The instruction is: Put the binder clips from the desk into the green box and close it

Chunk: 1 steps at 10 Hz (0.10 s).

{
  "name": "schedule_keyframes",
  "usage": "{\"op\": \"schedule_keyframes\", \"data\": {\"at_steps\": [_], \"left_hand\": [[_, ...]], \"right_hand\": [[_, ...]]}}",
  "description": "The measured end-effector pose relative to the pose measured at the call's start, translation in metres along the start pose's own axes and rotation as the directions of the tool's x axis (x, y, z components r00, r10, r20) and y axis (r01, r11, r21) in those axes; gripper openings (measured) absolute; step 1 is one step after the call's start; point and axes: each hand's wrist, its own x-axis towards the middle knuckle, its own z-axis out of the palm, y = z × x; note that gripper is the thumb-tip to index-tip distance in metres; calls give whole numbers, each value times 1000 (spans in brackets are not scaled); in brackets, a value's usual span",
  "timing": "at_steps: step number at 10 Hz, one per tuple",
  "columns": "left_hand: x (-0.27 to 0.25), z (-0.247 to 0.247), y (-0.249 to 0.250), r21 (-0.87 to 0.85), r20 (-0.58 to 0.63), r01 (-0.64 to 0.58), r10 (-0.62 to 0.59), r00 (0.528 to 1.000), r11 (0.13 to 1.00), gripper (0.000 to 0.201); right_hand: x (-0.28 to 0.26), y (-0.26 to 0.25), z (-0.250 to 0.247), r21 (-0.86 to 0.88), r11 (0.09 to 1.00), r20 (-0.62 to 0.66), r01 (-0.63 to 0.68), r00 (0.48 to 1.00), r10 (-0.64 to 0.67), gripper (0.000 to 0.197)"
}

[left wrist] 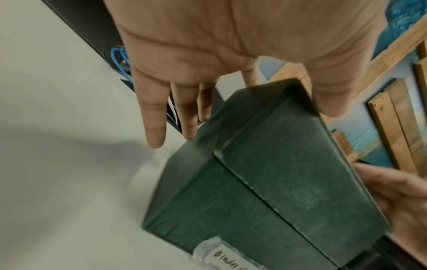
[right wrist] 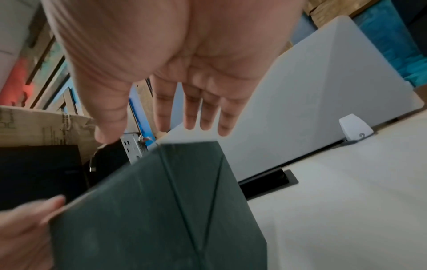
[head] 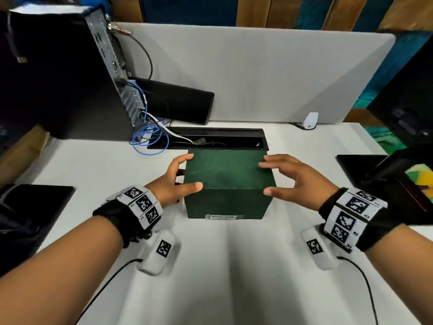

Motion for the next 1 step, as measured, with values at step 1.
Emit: {"op": "schedule_keyframes", "data": {"at_steps": [1], "left_hand": [[-14,-12,0,104,-50,6,-1,999,995,59]], "right_hand": [[-11,-22,-30,61,998,-104,4,995,3,45]]}}
